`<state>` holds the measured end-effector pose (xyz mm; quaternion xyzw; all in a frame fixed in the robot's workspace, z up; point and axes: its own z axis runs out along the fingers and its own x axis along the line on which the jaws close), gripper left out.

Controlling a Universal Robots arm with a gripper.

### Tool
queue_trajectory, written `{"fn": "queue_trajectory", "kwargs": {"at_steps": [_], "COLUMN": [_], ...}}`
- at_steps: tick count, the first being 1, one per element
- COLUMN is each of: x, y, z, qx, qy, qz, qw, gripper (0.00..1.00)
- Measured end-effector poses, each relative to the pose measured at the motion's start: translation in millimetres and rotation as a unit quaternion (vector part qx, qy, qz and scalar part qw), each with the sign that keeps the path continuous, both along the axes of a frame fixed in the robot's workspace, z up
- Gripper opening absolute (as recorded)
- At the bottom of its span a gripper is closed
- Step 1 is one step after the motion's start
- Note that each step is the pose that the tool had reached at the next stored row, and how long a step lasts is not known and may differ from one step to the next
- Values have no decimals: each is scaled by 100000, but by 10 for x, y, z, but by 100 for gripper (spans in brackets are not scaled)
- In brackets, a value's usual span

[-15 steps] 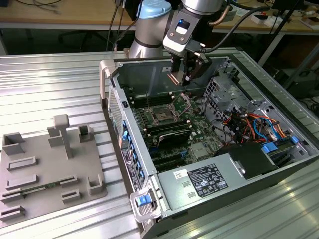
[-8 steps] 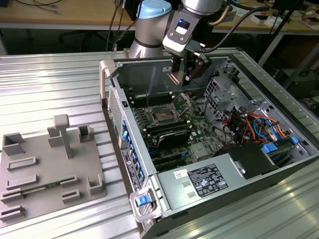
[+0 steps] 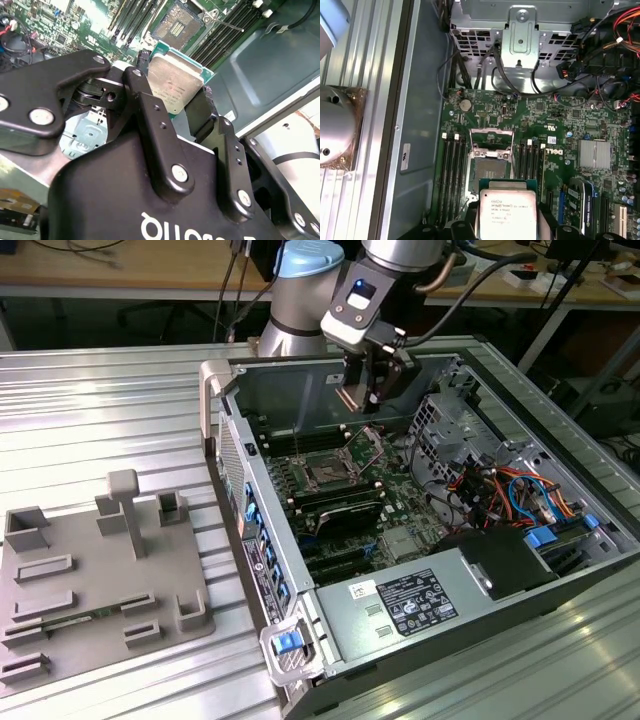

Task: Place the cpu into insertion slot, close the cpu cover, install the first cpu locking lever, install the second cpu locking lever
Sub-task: 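Place the cpu into insertion slot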

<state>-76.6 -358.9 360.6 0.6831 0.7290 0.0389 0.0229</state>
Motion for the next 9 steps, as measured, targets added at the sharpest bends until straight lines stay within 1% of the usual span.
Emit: {"fn": "queue_trajectory", "kwargs": {"at_steps": [3, 4, 5, 7, 8, 9], "x": [0, 0, -1, -1, -1, -1], "y": [0, 0, 0, 0, 0, 0], "z": [-21, -33, -44, -60, -96, -107], "qx": [0, 0, -7, -7, -27, -35], "qy": [20, 79, 229, 436, 796, 854], "qz": [-2524, -3951, -5125, -6064, -7534, -7618], "qw": [99968, 99922, 99868, 99815, 99713, 99706], "gripper": [55, 55, 55, 55, 55, 55]}}
